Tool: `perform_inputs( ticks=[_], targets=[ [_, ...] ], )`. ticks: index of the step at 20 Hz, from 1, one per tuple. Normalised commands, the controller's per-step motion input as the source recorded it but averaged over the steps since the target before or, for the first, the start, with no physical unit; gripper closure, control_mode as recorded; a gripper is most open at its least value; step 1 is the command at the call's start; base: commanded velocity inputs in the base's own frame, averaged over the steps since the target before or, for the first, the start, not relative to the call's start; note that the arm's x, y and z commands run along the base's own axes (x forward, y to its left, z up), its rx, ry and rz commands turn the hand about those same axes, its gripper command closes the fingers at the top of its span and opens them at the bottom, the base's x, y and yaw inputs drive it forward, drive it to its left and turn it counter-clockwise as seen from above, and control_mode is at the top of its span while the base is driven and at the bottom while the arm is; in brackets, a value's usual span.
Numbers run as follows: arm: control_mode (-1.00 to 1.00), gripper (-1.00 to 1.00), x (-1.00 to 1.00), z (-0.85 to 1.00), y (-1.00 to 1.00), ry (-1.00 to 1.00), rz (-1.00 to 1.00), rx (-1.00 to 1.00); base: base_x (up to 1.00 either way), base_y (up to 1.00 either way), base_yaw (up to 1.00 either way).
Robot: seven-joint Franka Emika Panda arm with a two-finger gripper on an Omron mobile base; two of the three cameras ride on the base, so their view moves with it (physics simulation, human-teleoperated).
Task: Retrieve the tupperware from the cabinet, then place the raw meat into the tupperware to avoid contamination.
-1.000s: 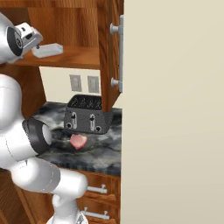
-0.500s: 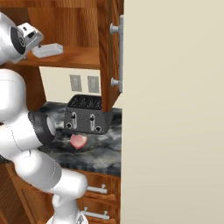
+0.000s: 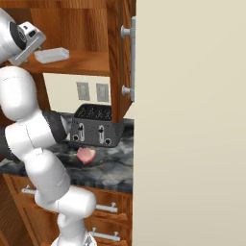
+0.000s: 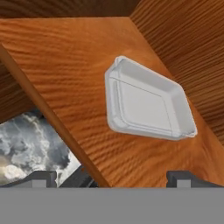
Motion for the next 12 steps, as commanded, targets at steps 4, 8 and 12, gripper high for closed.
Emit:
perform_inputs(
  ticks=[4,8,12],
  targets=[
    [-1.0,-1.0,0.11,-0.03,0.06,0.0,0.0,-0.01,0.0,0.0,0.0],
    [-1.0,-1.0,0.08,-0.16,-0.09,0.0,0.0,0.0,0.0,0.0,0.0],
    [-1.0,-1.0,0.2,-0.24,-0.09,0.0,0.03,0.0,0.0,0.0,0.0]
  ],
)
